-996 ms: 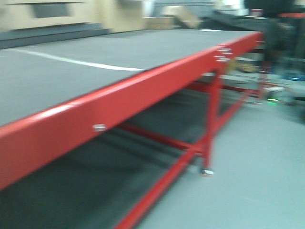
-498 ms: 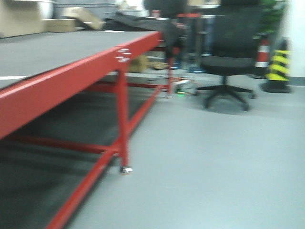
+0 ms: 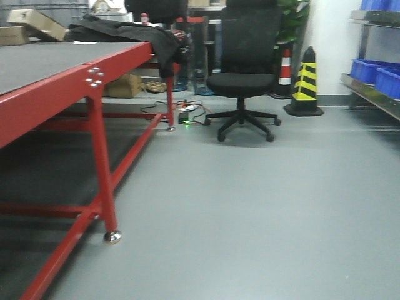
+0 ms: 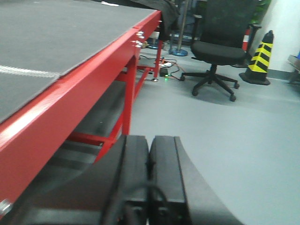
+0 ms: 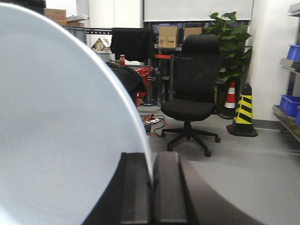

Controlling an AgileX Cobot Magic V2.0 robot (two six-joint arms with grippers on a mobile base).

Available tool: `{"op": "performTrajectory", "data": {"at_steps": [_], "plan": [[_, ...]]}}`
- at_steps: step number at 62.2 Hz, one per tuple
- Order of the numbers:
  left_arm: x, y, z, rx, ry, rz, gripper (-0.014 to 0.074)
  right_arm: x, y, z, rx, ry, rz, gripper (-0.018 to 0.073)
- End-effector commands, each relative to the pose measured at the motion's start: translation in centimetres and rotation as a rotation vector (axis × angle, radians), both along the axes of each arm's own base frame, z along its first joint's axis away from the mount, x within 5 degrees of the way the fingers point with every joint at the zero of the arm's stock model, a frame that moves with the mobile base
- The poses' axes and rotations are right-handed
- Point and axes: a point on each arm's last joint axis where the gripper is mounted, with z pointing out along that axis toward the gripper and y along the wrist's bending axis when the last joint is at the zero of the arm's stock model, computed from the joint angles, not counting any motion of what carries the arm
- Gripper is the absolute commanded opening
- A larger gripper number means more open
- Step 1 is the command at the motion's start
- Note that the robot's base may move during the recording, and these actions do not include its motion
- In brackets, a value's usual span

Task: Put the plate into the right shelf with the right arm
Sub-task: 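Carry the plate in the right gripper toward the steel shelf rack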

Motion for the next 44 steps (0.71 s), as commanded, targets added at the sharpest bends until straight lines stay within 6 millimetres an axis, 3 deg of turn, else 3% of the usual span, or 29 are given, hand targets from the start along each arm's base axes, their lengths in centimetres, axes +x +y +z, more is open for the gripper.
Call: {"op": "performTrajectory", "data": {"at_steps": [1,44], "plan": [[-0.08,0.10,0.52,-0.018,-0.089,0.009,-0.0128,-0.30,-0.22,1.75,0.019,-0.118,-0.022,0.0056],[-0.08,0.10,0.52,-0.018,-0.089,0.009,-0.0128,-0.30,-0.22,1.75,0.019,-0.118,-0.022,0.0056]]}}
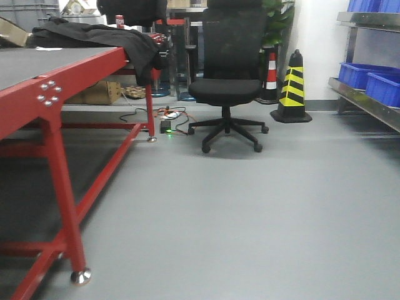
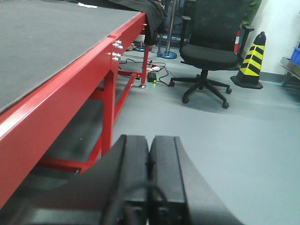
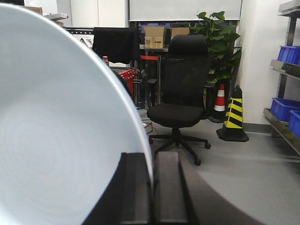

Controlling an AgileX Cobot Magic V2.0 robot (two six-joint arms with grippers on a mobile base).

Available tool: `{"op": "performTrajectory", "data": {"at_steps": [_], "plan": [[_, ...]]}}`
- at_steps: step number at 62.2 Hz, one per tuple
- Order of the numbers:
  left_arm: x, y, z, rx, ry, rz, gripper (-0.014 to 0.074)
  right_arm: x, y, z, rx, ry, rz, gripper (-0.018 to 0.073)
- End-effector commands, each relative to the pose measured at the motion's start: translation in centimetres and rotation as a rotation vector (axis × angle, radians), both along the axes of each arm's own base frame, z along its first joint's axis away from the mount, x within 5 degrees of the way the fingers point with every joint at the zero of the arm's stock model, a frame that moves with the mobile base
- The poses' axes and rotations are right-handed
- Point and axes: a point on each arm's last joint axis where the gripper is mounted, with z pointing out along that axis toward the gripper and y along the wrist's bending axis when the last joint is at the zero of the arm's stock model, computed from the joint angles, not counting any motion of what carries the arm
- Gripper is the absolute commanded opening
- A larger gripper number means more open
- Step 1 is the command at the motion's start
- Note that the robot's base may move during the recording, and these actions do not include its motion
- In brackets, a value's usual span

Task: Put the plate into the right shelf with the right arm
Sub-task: 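Carry the plate in the right gripper toward the steel shelf rack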

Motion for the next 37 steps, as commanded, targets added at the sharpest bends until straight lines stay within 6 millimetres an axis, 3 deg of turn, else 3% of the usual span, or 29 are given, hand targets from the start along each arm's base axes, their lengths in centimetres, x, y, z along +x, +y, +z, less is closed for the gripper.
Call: {"op": "performTrajectory", "data": {"at_steps": [1,37], "plan": [[-0.08,0.10,0.52,-0.018,-0.089,0.009,-0.0128,-0.30,-0.22,1.75,0.019,-0.118,-0.022,0.0056],[-0.08,0.10,0.52,-0.018,-0.089,0.009,-0.0128,-0.30,-0.22,1.75,0.019,-0.118,-0.022,0.0056]]}}
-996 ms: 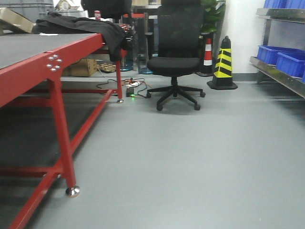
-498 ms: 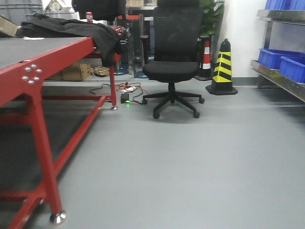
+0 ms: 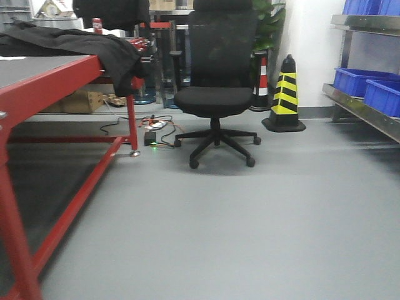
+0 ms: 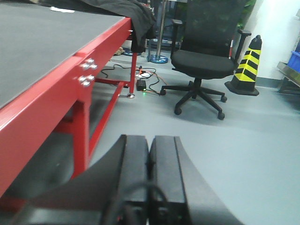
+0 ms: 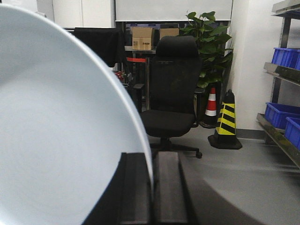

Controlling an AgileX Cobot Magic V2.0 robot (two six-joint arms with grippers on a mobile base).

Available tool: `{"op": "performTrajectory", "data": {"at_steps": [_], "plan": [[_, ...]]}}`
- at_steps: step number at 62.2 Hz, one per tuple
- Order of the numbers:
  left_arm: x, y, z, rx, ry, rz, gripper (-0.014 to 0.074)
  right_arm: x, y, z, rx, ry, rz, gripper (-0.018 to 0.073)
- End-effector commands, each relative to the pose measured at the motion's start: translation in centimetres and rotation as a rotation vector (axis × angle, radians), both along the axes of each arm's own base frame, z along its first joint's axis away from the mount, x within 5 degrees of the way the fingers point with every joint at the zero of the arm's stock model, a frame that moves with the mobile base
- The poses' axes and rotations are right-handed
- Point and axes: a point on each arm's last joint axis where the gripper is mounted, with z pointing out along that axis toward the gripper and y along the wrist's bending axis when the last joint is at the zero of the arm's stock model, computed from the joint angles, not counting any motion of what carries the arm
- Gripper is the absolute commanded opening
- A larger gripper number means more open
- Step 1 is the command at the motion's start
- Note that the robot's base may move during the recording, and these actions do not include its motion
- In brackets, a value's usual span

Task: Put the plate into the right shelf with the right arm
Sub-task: 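Carry the plate in the right gripper toward the steel shelf rack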

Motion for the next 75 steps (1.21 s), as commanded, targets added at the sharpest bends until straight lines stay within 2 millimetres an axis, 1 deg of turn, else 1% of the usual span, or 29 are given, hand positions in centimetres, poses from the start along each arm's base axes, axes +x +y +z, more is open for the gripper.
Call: {"op": "performTrajectory", "data": {"at_steps": [1,75], "plan": [[-0.08,0.10,0.52,-0.018,-0.089,0.009,-0.0128,-0.30,-0.22,1.75,0.019,-0.118,-0.022,0.0056],[-0.08,0.10,0.52,-0.018,-0.089,0.009,-0.0128,-0.30,-0.22,1.75,0.019,-0.118,-0.022,0.0056]]}}
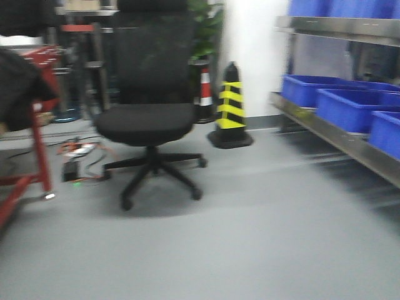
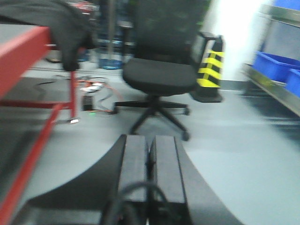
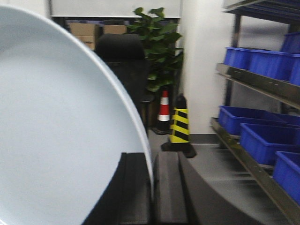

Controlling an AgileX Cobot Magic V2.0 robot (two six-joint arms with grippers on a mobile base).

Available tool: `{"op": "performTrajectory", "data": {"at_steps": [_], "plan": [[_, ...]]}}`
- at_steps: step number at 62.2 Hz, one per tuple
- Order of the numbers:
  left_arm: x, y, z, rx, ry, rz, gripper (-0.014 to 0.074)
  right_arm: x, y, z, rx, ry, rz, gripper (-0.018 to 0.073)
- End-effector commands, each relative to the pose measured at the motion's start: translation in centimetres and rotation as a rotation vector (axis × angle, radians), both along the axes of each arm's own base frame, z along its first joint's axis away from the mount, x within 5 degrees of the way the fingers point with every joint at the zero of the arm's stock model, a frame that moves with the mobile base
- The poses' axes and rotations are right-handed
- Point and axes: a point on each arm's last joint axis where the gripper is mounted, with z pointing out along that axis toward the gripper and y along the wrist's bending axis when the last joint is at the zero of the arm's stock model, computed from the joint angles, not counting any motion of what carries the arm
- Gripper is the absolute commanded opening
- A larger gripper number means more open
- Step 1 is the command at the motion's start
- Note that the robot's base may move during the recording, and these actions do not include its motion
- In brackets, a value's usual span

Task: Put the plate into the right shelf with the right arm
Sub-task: 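Carry the plate in the right gripper toward the steel shelf rack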

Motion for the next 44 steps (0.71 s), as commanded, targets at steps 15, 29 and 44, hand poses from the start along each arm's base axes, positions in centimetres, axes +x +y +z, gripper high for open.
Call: {"op": "performTrajectory", "data": {"at_steps": [15,29,44], "plan": [[-0.08,0.10,0.52,-0.018,-0.089,0.009,-0.0128,-0.30,-0.22,1.75,0.018,-0.118,-0.022,0.0056],[-0.08,0.10,0.52,-0.018,-0.089,0.009,-0.0128,-0.30,-0.22,1.75,0.018,-0.118,-0.022,0.0056],[-0.08,0.10,0.52,-0.018,-0.089,0.009,-0.0128,-0.30,-0.22,1.75,0.018,-0.118,-0.022,0.0056]]}}
